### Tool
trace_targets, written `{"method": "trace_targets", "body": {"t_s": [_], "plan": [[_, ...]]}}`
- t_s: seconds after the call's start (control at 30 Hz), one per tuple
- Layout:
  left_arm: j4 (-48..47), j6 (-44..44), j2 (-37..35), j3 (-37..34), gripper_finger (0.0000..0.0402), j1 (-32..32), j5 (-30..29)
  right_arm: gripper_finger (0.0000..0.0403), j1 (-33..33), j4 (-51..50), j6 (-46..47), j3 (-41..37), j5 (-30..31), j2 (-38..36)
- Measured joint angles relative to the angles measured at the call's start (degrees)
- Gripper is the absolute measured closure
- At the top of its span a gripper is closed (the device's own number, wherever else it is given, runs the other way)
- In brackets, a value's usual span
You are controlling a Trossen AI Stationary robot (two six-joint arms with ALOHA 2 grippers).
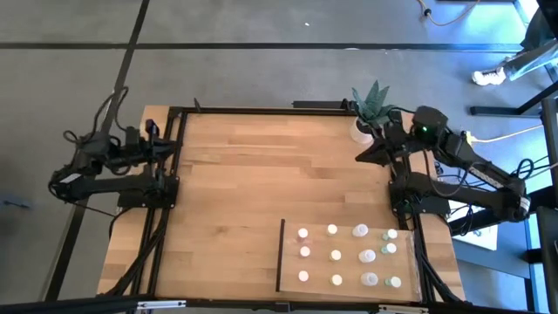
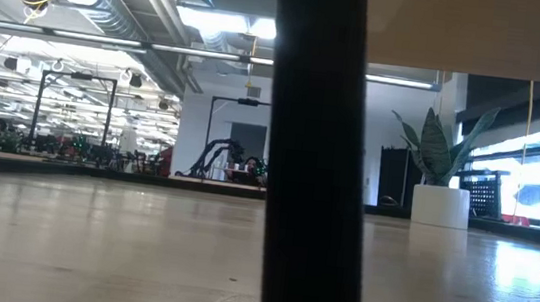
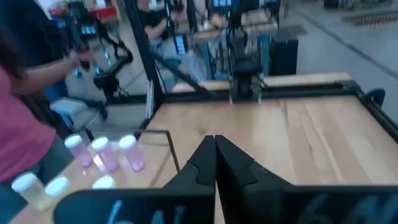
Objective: Pick and place medicine bottles onto shelf by color
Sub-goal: Return to Home Position
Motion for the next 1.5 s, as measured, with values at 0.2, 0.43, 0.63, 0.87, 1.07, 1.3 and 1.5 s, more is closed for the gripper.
{"method": "trace_targets", "body": {"t_s": [0.2, 0.43, 0.63, 0.87, 1.07, 1.3, 1.5], "plan": [[7.2, 0.1, 0.0, -6.0, 0.0401, 0.0, 0.0, 0.0401, -0.7, 3.9, 2.7, -5.8, 0.1, -7.5], [13.7, -1.4, 0.0, -10.5, 0.0401, 0.0, 0.0, 0.0401, -2.1, 3.7, 2.5, -9.4, 0.3, -17.0], [14.1, -2.9, 0.0, -11.9, 0.0401, 0.0, 0.0, 0.0401, -2.4, 3.5, 5.4, -13.4, 3.4, -27.1], [14.3, -2.9, 0.0, -13.0, 0.0401, 0.0, 0.0, 0.0401, -2.4, 3.9, 7.0, -16.6, 6.9, -36.1], [18.1, -1.9, 0.0, -15.7, 0.0401, 0.0, 0.0, 0.0401, -2.3, 3.6, 4.4, -17.9, 7.8, -35.4], [28.2, -0.9, 0.0, -23.9, 0.0401, 0.0, 0.0, 0.0401, -2.4, 16.9, 5.5, -26.5, 8.5, -35.6], [33.8, -0.9, 0.0, -29.5, 0.0401, 0.0, 0.0, 0.0401, -2.4, 27.6, 5.6, -35.3, 8.4, -35.6]]}}
